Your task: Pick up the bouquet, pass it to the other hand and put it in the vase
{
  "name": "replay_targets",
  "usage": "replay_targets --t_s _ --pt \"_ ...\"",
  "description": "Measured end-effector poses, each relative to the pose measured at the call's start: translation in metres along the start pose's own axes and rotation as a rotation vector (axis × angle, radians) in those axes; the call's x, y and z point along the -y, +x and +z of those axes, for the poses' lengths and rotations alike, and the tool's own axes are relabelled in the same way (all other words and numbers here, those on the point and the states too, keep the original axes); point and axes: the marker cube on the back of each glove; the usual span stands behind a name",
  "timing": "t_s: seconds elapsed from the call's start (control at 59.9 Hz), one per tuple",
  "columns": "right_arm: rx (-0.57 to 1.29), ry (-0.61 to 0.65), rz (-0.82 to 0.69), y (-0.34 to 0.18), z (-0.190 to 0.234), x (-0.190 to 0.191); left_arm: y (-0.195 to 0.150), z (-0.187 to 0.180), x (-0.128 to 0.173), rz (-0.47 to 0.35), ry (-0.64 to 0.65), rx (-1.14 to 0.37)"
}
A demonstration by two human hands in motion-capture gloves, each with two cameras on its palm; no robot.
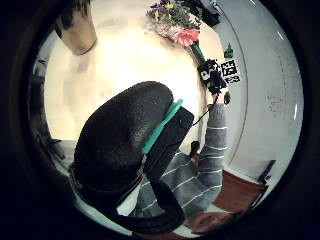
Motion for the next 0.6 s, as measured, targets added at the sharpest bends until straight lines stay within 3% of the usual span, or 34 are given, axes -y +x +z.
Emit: replay_targets --t_s 0.184,0.267,0.351,0.501,0.601 --pt "0.020 0.063 0.050 0.003 -0.002 0.006 -0.001 0.001 -0.002 -0.015 -0.023 -0.003" --pt "0.080 -0.086 -0.116 -0.007 0.001 -0.009 -0.003 0.008 0.009 0.010 -0.011 -0.014" --pt "0.025 0.144 0.030 -0.006 -0.006 0.009 -0.004 0.006 0.010 0.006 0.008 0.004" --pt "-0.143 0.208 0.121 -0.002 -0.024 0.002 -0.002 0.001 0.006 -0.003 0.019 -0.002" --pt "-0.099 0.290 0.080 -0.010 -0.031 0.011 -0.002 0.001 0.008 0.000 0.010 -0.005"
